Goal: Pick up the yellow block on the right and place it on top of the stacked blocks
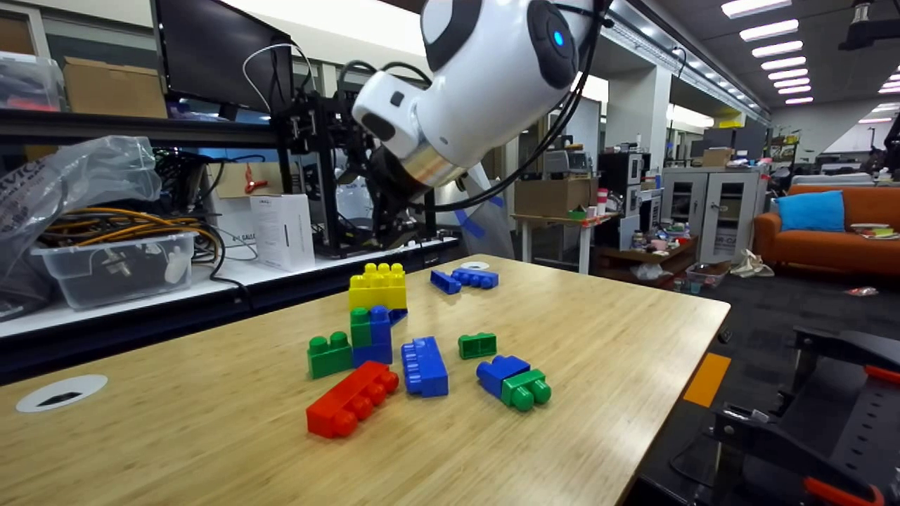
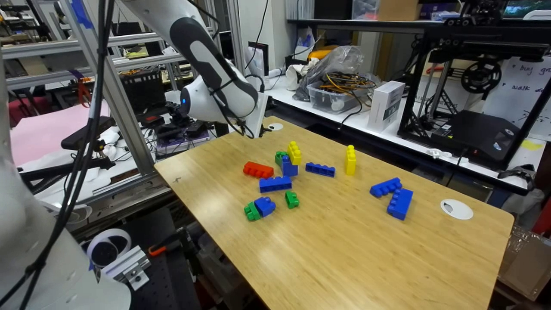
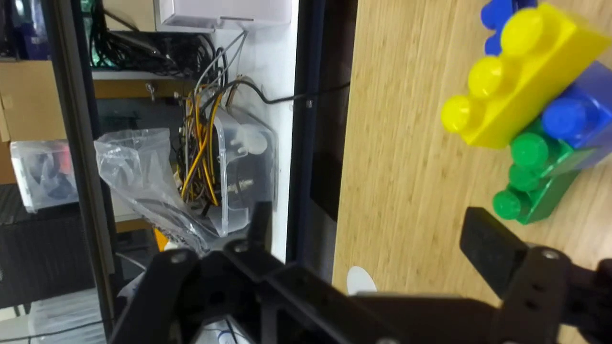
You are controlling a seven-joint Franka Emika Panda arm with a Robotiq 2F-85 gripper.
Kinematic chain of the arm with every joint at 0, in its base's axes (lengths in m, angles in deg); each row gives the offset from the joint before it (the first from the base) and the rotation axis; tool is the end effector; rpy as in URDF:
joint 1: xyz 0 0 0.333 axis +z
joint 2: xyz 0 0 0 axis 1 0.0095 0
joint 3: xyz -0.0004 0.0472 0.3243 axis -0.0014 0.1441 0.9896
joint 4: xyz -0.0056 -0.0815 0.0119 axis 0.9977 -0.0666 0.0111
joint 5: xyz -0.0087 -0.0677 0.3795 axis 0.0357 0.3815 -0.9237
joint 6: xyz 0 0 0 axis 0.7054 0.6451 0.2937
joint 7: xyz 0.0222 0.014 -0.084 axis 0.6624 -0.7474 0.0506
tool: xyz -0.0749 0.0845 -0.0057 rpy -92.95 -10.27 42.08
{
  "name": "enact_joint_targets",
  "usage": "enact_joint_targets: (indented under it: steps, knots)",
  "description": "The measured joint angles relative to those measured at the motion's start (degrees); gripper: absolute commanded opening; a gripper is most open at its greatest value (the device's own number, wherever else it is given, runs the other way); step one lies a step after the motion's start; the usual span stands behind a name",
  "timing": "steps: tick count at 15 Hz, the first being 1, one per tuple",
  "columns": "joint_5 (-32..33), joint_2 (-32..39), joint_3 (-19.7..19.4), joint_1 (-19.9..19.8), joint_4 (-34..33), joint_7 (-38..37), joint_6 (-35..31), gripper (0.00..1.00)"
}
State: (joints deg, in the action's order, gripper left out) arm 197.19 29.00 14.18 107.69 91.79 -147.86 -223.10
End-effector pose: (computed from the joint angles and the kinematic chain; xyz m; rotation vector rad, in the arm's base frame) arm 0.4841 0.2704 0.2363 1.3805 1.7653 1.0508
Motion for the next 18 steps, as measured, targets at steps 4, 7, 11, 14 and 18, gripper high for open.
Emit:
enact_joint_targets:
  steps: [4,7,11,14,18]
  knots:
    - [-7.0,0.8,-0.8,-11.2,-7.4,9.1,-15.0,1.00]
    - [-22.4,4.7,-9.1,-9.9,-9.4,19.9,-18.2,1.00]
    - [-42.5,10.5,-14.8,-6.0,-7.6,28.2,-16.5,1.00]
    - [-58.3,12.2,-8.9,-8.8,-5.4,36.7,-11.2,1.00]
    - [-79.7,10.9,2.1,-13.9,-8.0,50.7,-2.7,1.00]
